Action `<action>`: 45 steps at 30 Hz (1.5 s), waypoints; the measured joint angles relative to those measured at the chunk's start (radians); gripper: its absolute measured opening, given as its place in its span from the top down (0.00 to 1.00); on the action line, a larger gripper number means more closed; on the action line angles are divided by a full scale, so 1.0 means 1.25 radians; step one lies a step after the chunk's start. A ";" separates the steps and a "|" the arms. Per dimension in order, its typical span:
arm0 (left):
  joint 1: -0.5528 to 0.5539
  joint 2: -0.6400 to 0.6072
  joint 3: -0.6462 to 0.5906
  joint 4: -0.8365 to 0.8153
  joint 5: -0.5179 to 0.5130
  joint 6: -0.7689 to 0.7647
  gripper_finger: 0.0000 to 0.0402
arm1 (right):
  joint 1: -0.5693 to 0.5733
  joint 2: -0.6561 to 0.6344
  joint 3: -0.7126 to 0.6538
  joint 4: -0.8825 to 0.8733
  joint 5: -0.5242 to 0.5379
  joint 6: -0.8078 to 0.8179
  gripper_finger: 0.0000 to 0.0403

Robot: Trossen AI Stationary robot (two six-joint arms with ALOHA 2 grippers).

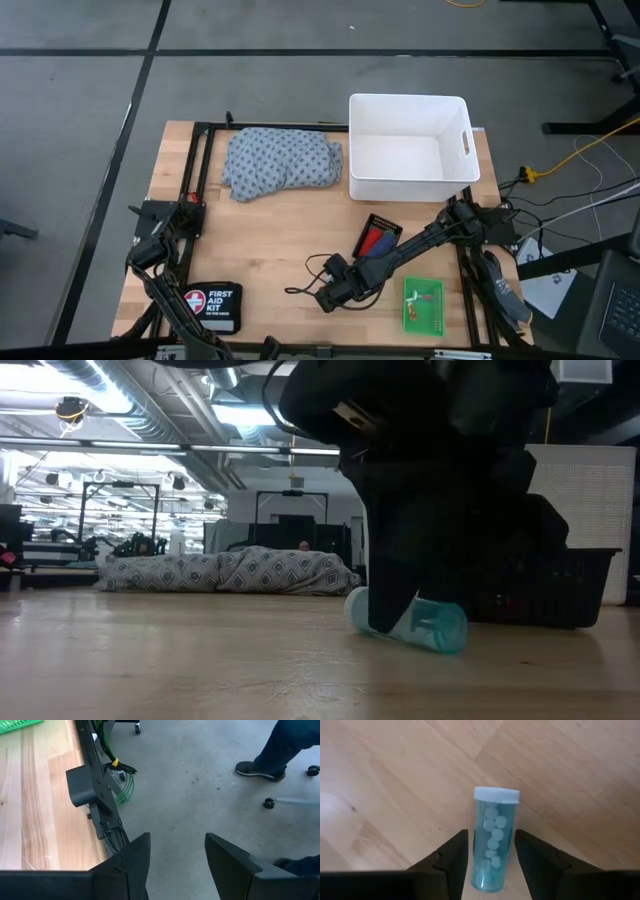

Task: Pick & place medical supplies in basket/bin
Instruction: Put the blue tablet bottle into the green bin

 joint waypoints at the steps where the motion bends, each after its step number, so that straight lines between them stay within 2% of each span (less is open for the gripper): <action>1: 0.000 0.000 0.000 0.000 0.000 0.000 0.54 | 0.000 0.000 0.000 -0.001 0.000 0.000 0.60; 12: 0.000 0.000 0.000 0.000 -0.001 -0.006 0.54 | 0.000 0.001 -0.001 0.001 -0.004 0.001 0.78; 17: -0.001 0.000 0.000 0.000 -0.001 -0.006 0.54 | 0.000 -0.009 -0.003 0.006 -0.022 -0.002 0.77; 21: -0.002 0.000 0.000 0.000 0.000 -0.006 0.54 | 0.016 -0.060 -0.004 0.013 -0.022 -0.012 0.76; 29: -0.002 0.000 0.000 0.003 0.000 0.001 0.54 | 0.105 -0.212 -0.002 -0.016 0.094 0.011 0.76; 32: -0.001 0.000 0.000 0.007 0.001 0.010 0.54 | 0.153 -0.265 -0.002 -0.115 0.128 0.082 0.76; 36: 0.001 0.000 0.000 0.022 0.000 0.024 0.54 | 0.231 -0.315 -0.002 -0.312 0.133 0.255 0.76; 41: 0.007 0.000 0.000 0.030 -0.002 0.039 0.54 | 0.339 -0.323 -0.002 -0.522 0.036 0.493 0.76; 45: 0.009 0.000 0.000 0.033 -0.005 0.050 0.54 | 0.414 -0.299 -0.005 -0.540 0.021 0.615 0.76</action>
